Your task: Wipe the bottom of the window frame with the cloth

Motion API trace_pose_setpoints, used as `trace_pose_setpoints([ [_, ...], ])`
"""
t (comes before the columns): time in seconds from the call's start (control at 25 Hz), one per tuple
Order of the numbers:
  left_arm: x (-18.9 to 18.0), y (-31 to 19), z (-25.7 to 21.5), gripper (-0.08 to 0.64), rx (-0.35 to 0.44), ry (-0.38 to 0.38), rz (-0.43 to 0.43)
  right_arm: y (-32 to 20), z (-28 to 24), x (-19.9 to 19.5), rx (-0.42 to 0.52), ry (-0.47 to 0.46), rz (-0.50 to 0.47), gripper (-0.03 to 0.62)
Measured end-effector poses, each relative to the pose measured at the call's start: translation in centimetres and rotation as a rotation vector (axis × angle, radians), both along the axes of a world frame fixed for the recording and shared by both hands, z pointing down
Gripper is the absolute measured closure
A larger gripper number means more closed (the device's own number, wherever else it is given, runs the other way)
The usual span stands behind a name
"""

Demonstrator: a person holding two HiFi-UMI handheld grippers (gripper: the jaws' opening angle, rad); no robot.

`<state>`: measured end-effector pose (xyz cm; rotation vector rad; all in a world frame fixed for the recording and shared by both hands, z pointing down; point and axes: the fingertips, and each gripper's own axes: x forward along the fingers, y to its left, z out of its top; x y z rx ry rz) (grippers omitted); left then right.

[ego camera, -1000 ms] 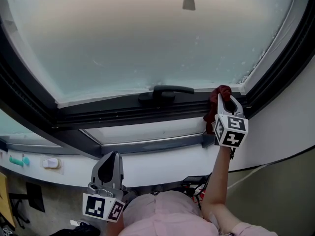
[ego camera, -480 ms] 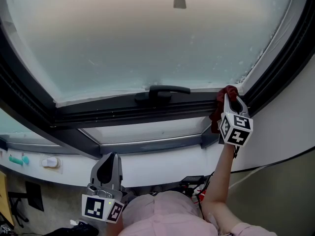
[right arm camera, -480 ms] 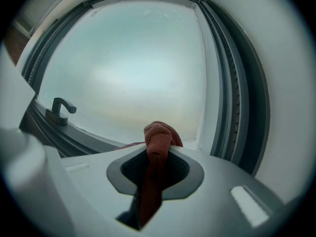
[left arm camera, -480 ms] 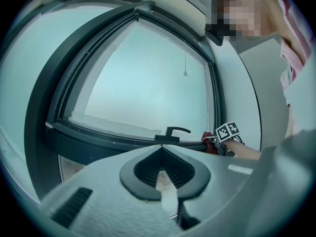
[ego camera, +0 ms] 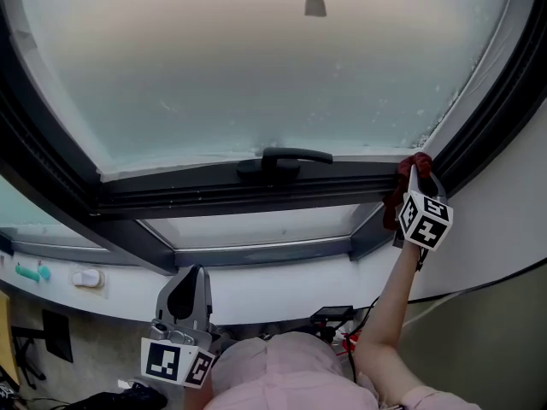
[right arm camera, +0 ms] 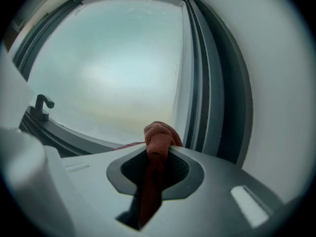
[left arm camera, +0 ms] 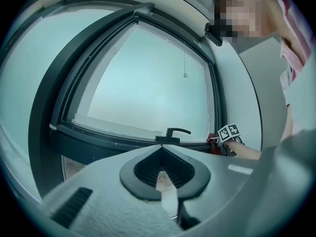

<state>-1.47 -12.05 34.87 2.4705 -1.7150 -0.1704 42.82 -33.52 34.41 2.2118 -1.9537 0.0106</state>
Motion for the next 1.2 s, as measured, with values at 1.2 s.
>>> trace_pose_setpoints([
  [1.2,-2.6,3.7,0.3,0.565,0.012,-0.068,-0.022,9.4,-5.7,-17.5,0.253,-0.026,-0.341,0.531],
])
